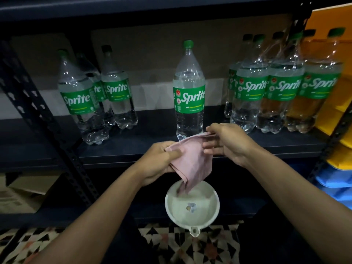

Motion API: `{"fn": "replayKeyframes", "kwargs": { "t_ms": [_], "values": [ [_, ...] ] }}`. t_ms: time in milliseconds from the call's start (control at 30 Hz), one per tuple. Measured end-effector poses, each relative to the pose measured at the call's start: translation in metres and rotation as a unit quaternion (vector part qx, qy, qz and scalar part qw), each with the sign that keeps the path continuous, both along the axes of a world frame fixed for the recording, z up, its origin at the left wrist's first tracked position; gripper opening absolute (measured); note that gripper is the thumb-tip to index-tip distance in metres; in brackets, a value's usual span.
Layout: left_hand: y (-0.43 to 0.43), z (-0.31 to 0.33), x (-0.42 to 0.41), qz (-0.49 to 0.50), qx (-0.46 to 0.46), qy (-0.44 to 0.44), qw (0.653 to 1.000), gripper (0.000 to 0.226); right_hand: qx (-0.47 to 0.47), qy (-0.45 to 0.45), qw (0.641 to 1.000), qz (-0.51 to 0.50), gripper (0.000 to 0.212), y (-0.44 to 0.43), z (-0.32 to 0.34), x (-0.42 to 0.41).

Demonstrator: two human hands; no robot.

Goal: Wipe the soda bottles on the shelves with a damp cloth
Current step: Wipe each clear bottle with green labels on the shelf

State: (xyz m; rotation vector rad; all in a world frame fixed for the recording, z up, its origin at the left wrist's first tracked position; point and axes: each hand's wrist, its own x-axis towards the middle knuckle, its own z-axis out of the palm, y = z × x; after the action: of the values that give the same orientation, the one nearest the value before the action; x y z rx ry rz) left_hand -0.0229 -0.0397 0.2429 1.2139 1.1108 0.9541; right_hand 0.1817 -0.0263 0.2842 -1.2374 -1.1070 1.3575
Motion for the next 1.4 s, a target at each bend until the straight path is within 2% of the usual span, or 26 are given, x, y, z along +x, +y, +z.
{"fn": "replayKeyframes", "kwargs": {
  "t_ms": [100,200,300,367,433,500,567,667,800,867,967,1033,1200,1400],
  "values": [
    [0.004,0.007,0.004,0.051,-0.014,-0.028,0.998,0.007,0.074,-0.101,0.992,-0.028,0.015,-0.004,-0.009,-0.007],
    [0.004,0.011,0.01,0.071,-0.036,-0.045,0.996,0.004,0.138,-0.249,0.958,0.017,0.005,-0.015,-0.017,-0.021],
    [0.001,0.013,0.016,0.079,-0.052,-0.054,0.994,0.017,0.179,-0.372,0.909,0.065,0.026,-0.028,-0.022,-0.03],
    [0.001,0.013,0.019,0.081,-0.065,-0.064,0.993,0.025,0.201,-0.403,0.891,0.061,0.042,-0.031,-0.025,-0.034],
    [-0.001,0.014,0.021,0.072,-0.079,-0.076,0.991,0.03,0.205,-0.422,0.882,0.044,0.048,-0.03,-0.03,-0.037],
    [-0.002,0.014,0.023,0.057,-0.083,-0.078,0.992,0.032,0.206,-0.437,0.875,0.026,0.048,-0.027,-0.034,-0.04],
    [-0.004,0.015,0.025,0.043,-0.079,-0.079,0.993,0.031,0.209,-0.443,0.871,0.018,0.038,-0.025,-0.034,-0.041],
    [-0.003,0.013,0.021,0.041,-0.072,-0.069,0.994,0.026,0.207,-0.432,0.877,0.046,0.012,-0.019,-0.032,-0.033],
    [0.001,0.006,0.001,0.073,-0.056,-0.001,0.996,0.022,0.068,-0.215,0.967,0.12,0.012,-0.015,-0.022,-0.01],
    [0.005,0.006,-0.015,0.111,-0.024,0.079,0.99,0.02,0.032,-0.17,0.981,0.085,0.013,-0.01,-0.018,0.003],
    [0.011,0.007,-0.044,0.171,0.033,0.205,0.963,0.024,0.011,-0.126,0.992,0.016,0.016,0.002,-0.015,0.022],
    [0.015,0.009,-0.058,0.194,0.051,0.244,0.949,0.024,0.007,-0.116,0.993,-0.015,0.016,0.009,-0.014,0.032],
    [0.016,0.016,-0.075,0.217,0.072,0.237,0.944,0.02,0.014,-0.102,0.994,-0.035,0.018,0.014,-0.01,0.045],
    [0.007,0.032,-0.05,0.185,0.067,0.121,0.973,0.009,0.03,-0.091,0.995,-0.022,0.012,0.012,-0.007,0.039]
  ]
}}
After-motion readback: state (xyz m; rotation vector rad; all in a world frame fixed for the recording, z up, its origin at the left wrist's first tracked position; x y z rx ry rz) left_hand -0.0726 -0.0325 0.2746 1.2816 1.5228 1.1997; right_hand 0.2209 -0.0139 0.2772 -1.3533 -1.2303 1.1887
